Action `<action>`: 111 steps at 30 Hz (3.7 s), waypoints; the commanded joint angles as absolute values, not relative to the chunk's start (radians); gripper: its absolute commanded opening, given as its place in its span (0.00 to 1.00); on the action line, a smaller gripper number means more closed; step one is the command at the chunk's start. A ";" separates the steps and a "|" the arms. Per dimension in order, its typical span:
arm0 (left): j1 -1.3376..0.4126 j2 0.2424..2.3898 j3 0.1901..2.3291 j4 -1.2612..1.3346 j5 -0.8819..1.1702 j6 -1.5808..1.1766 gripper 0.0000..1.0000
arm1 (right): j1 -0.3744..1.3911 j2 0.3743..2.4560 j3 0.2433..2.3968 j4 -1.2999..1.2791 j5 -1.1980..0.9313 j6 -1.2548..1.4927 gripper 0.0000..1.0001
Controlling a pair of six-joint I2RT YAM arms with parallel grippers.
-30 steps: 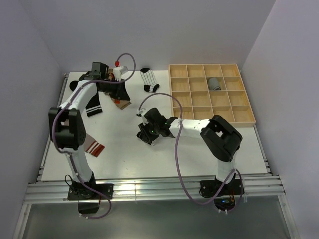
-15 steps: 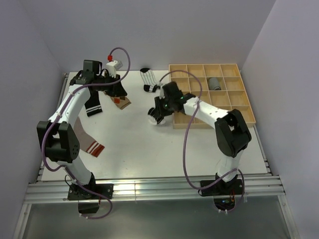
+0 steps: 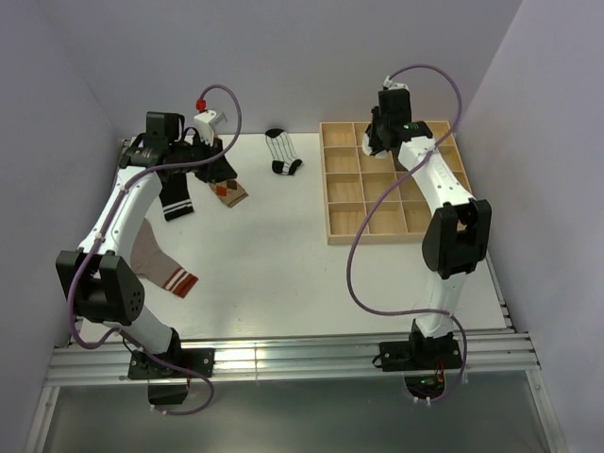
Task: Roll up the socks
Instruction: Place the sock in the storage box.
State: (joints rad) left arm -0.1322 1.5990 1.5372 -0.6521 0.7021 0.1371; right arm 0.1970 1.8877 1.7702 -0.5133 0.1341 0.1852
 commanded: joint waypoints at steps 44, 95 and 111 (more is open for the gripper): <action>-0.133 1.609 1.560 -0.669 0.759 0.140 0.27 | 0.239 2.536 2.301 -0.799 0.281 -0.034 0.00; 0.224 1.531 1.091 -0.842 0.109 0.526 0.35 | 0.164 2.043 2.016 -0.594 0.196 0.144 0.68; 0.262 1.806 1.016 -0.753 0.086 0.571 0.34 | 0.189 1.780 1.786 -0.545 0.109 0.199 0.68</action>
